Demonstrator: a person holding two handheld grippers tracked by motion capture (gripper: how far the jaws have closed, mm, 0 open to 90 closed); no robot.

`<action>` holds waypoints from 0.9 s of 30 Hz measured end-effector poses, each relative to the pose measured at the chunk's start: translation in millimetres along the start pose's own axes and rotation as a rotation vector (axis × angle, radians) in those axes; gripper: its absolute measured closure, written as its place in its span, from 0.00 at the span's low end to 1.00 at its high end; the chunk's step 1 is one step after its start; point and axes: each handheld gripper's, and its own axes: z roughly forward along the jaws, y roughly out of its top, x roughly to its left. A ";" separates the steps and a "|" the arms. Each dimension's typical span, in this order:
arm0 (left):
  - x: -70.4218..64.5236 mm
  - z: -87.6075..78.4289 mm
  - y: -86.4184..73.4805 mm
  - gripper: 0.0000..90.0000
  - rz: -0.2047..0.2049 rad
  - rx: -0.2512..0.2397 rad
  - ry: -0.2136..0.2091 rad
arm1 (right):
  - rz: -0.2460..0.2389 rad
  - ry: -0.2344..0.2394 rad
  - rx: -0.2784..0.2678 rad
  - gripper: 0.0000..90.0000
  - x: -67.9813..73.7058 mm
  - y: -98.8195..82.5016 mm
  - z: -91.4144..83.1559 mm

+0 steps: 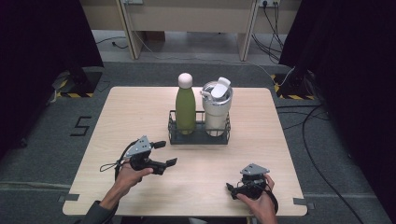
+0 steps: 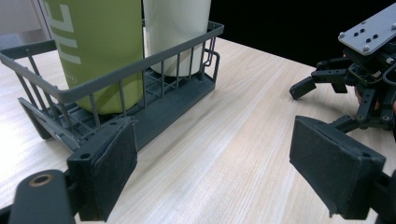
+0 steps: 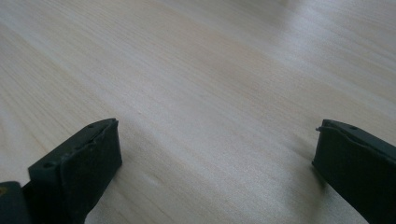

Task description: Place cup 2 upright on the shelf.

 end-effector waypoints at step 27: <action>-8.9 -17.4 -22.7 0.16 0.022 0.046 0.016 | 0.000 0.000 -0.001 0.01 0.0 0.0 0.0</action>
